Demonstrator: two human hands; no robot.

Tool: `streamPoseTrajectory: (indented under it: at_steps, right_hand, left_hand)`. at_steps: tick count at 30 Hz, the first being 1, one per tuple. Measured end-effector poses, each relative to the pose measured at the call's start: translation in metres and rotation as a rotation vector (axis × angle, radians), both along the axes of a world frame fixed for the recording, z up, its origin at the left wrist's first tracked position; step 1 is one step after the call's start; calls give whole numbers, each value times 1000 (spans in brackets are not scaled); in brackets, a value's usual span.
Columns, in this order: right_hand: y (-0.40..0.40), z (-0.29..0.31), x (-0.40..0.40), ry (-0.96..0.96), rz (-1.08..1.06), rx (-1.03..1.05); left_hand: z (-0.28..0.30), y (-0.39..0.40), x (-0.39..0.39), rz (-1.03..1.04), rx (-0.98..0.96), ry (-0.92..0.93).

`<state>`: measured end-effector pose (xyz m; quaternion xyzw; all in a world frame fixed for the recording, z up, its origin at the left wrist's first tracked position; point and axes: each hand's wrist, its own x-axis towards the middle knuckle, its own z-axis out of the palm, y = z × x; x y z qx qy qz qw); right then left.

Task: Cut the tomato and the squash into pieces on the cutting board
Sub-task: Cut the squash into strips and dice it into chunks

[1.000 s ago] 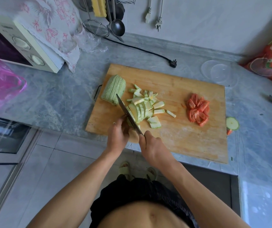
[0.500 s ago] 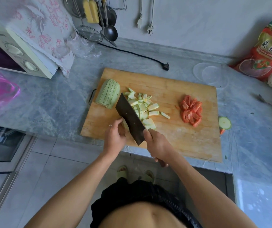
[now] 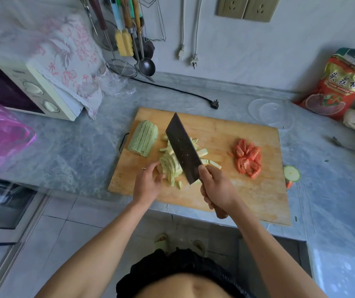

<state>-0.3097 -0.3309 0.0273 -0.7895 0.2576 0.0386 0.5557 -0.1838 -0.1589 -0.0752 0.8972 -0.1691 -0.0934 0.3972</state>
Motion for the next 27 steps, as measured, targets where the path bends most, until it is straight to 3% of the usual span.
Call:
streamPoseTrajectory:
  at_steps: [7, 10, 14, 16, 18, 23, 27]
  right_hand:
    - [-10, -3, 0, -48, 155, -553]
    - [-10, -1, 0, 54, 246, -732]
    - [-7, 3, -1, 77, 274, -804]
    - [-7, 3, -2, 94, 285, -836]
    - [-7, 2, -3, 114, 300, -865]
    - [-9, -3, -6, 122, 334, -908]
    - [-7, -3, -6, 135, 346, -916]
  left_hand:
    - [18, 7, 3, 107, -135, 21]
    - [35, 9, 7, 176, -176, -166]
    - [46, 11, 21, -128, -54, -468]
    - [50, 9, 31, -263, 88, -517]
    - [58, 8, 40, -326, 212, -457]
    - [80, -2, 61, -561, 332, -108]
    - [91, -14, 66, -627, 374, -92]
